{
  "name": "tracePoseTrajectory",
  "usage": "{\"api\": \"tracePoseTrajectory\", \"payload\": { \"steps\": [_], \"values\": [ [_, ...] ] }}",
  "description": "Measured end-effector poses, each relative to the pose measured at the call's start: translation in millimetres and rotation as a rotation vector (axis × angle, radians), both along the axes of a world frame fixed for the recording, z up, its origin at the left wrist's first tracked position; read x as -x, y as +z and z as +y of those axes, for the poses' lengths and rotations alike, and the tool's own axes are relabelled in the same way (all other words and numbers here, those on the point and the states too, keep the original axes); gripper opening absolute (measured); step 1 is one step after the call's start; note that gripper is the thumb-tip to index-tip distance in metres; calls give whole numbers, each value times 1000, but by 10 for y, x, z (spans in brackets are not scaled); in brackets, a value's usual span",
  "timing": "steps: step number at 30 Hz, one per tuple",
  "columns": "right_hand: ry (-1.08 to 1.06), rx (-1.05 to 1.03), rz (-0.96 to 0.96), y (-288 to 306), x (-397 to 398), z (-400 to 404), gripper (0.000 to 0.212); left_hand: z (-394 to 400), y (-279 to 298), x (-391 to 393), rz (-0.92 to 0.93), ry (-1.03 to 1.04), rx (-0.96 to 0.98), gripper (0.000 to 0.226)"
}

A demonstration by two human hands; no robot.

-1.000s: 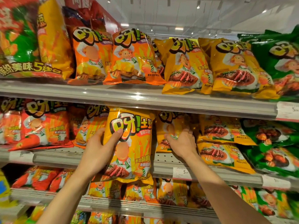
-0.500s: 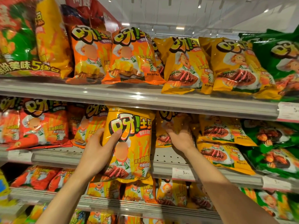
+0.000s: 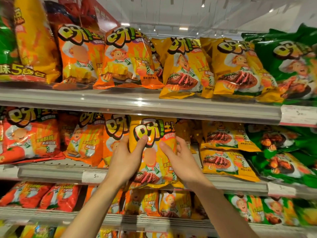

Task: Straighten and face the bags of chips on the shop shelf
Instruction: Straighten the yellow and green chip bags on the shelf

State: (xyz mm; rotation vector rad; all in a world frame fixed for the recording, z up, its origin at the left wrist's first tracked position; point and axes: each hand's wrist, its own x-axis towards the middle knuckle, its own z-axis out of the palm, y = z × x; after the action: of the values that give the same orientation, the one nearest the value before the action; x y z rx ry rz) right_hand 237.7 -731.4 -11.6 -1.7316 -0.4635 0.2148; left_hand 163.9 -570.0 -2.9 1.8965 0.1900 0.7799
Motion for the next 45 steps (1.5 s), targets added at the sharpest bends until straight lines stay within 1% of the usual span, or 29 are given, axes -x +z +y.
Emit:
{"api": "tracePoseTrajectory", "payload": {
  "steps": [1,2,3,4,5,6,7,9,10,12,14,18,22,24,27,29,31,33,36,39,42,43,45],
  "values": [
    [-23,-23,3,15,-27,0,44,-6,0,-28,15,3,-6,28],
    [-56,-43,-6,28,-80,-1,41,6,-6,-44,43,17,-22,35],
    [-101,-54,-19,40,-146,-20,43,32,-19,-48,73,44,-64,47],
    [-151,-44,-42,52,-214,-45,51,76,-43,-50,89,85,-137,56],
    [-196,-16,-65,82,-270,-65,64,122,-71,-44,78,136,-234,61],
    [-238,37,-82,104,-327,-78,76,169,-109,-40,49,187,-343,60],
    [-272,97,-96,116,-370,-83,83,203,-137,-24,22,229,-454,57],
    [-323,197,-152,92,-411,-74,85,272,-209,-20,4,295,-636,54],
    [-346,233,-200,65,-402,-73,84,297,-241,-25,5,320,-697,55],
    [-371,309,-308,-11,-322,-71,86,333,-287,-39,25,357,-777,59],
    [-363,392,-411,-76,-215,-59,94,365,-321,-58,48,377,-834,63],
    [-318,606,-571,-233,-87,40,104,406,-385,-91,85,378,-883,68],
    [-333,646,-658,-260,-242,25,98,434,-398,-99,93,361,-891,70],
    [-363,684,-722,-261,-318,-8,99,450,-396,-93,101,350,-889,70],
    [-371,755,-742,-353,-307,-3,101,458,-400,-78,103,333,-873,69],
    [-364,759,-718,-401,-260,3,100,462,-410,-68,86,322,-858,64],
    [-342,702,-684,-382,-239,-9,99,472,-428,-59,63,300,-839,57],
    [-295,623,-643,-329,-203,-37,97,482,-439,-38,42,259,-805,56],
    [-223,508,-498,-253,-68,-134,95,490,-450,23,-1,184,-739,54],
    [-215,369,-356,-258,167,-276,81,459,-470,128,-24,91,-648,49],
    [-275,178,-266,-367,398,-444,58,376,-512,239,-38,6,-526,42],
    [-305,148,-244,-418,460,-516,51,336,-538,279,-22,-23,-464,40],
    [-358,201,-225,-517,560,-674,37,254,-622,338,28,-88,-302,36]
  ]
}}
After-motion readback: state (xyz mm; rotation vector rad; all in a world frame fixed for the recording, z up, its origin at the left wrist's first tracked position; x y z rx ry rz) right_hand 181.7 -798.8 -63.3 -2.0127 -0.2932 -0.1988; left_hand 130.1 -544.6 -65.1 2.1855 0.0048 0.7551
